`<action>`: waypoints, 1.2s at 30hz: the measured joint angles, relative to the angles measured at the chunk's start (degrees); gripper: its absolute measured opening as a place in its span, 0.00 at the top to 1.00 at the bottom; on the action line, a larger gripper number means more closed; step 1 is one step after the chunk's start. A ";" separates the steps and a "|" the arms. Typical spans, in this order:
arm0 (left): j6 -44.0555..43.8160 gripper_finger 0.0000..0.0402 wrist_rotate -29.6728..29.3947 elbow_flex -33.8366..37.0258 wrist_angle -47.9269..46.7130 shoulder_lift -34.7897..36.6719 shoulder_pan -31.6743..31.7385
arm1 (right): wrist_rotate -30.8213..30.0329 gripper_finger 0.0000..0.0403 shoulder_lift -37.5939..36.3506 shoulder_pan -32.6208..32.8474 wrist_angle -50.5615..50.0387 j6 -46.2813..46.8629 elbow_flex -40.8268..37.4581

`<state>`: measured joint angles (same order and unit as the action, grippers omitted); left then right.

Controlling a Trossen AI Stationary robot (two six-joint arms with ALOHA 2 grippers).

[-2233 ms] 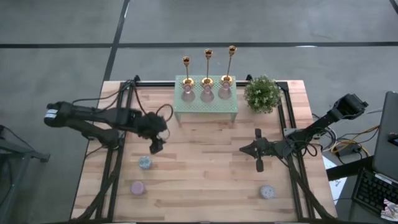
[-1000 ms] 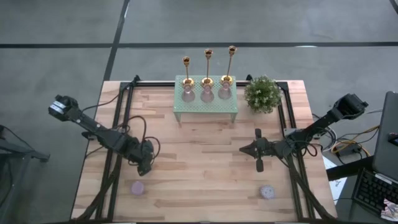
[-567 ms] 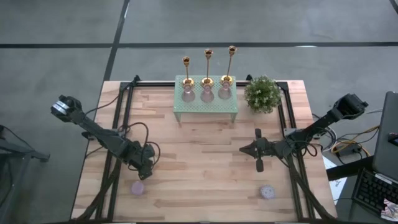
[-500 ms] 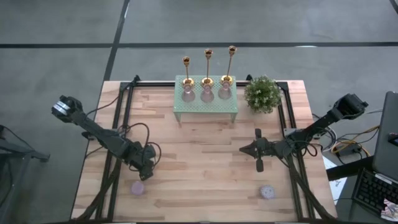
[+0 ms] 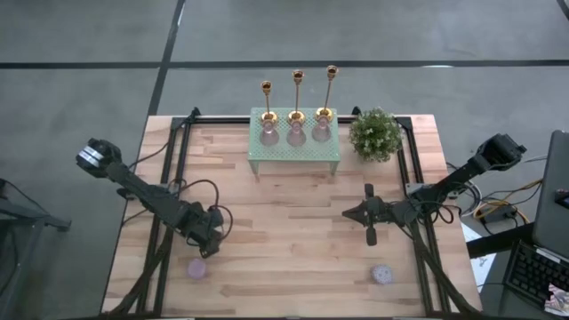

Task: Pick & Place candle stick holders
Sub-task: Put the pink patterned scented candle on the shelf

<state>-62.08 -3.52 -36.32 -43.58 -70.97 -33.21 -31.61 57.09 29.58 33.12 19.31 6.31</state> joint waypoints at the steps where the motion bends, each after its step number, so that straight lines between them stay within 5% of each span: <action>1: 0.00 0.29 0.03 -0.06 -0.52 0.01 0.00 | -0.01 0.97 -0.01 0.00 0.00 0.00 0.01; 16: -0.40 0.28 6.16 -1.53 -11.52 0.19 -0.15 | -0.01 0.97 0.01 0.01 -0.02 0.00 0.00; 30: -2.64 0.19 5.19 -2.80 -3.42 0.56 -0.53 | -0.01 0.97 0.01 0.00 -0.15 -0.29 0.01; 36: -6.23 0.16 12.95 -3.39 -3.04 0.56 -1.18 | -0.05 0.97 -0.01 0.01 -0.13 -1.36 0.01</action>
<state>-68.32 9.44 -39.71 -46.62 -70.41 -34.39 -31.66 57.09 29.59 32.99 17.95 6.32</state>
